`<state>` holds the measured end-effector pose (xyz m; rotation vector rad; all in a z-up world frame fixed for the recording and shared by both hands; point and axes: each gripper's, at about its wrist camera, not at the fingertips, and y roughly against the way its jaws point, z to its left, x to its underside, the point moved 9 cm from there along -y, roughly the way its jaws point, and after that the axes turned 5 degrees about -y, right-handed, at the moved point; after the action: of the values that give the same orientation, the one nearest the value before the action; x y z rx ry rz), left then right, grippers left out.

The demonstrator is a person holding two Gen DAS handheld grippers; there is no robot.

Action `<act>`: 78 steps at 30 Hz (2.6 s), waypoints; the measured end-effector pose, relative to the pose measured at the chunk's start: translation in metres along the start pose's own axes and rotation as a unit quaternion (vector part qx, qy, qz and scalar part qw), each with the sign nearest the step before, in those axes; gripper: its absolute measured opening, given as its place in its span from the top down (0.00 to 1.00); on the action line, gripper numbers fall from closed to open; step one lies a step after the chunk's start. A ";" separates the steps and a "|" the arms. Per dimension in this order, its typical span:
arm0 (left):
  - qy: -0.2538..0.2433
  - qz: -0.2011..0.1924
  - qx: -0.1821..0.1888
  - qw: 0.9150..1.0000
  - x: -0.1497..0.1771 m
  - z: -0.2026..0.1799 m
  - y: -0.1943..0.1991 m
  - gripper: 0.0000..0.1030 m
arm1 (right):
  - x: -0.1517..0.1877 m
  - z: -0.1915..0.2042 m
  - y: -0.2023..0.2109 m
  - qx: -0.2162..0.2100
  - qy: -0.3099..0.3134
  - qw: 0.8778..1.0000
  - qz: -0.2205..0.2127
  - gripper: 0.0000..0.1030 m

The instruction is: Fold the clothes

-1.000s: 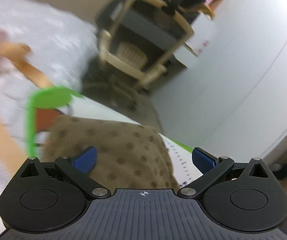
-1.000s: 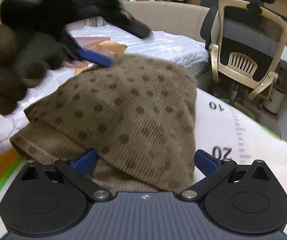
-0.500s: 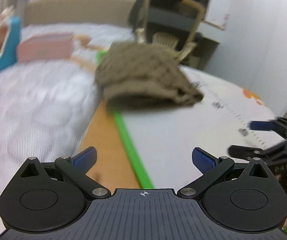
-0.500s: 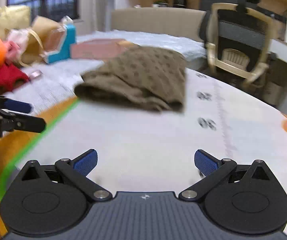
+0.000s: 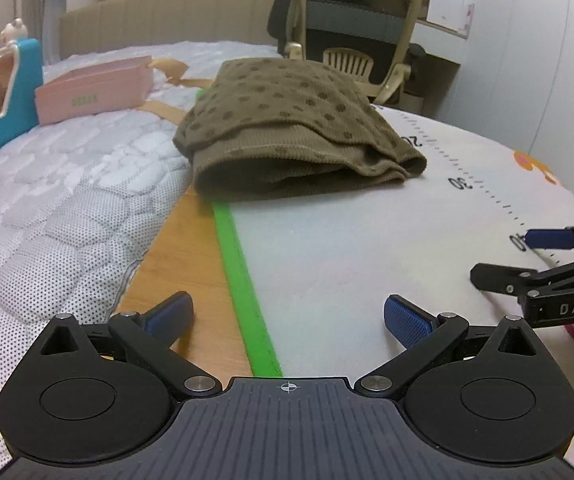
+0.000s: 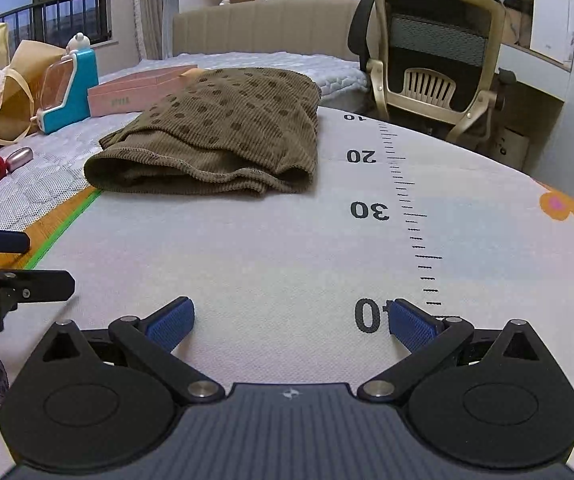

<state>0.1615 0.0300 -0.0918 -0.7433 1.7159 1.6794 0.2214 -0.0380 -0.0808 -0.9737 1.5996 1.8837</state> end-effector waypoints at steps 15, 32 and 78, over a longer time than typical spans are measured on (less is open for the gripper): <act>-0.010 0.004 -0.010 1.000 0.000 0.000 -0.004 0.00 | 0.000 -0.002 -0.001 -0.003 -0.002 1.000 -0.001 0.00; -0.011 0.004 -0.009 1.000 -0.001 0.001 -0.005 0.00 | 0.000 -0.001 -0.001 -0.004 -0.002 1.000 -0.001 0.00; -0.006 0.002 -0.007 1.000 -0.001 0.002 -0.004 0.00 | 0.000 -0.002 -0.001 -0.004 -0.002 1.000 -0.001 0.00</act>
<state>0.1651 0.0321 -0.0936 -0.7351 1.6996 1.6976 0.2220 -0.0394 -0.0815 -0.9743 1.5893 1.8922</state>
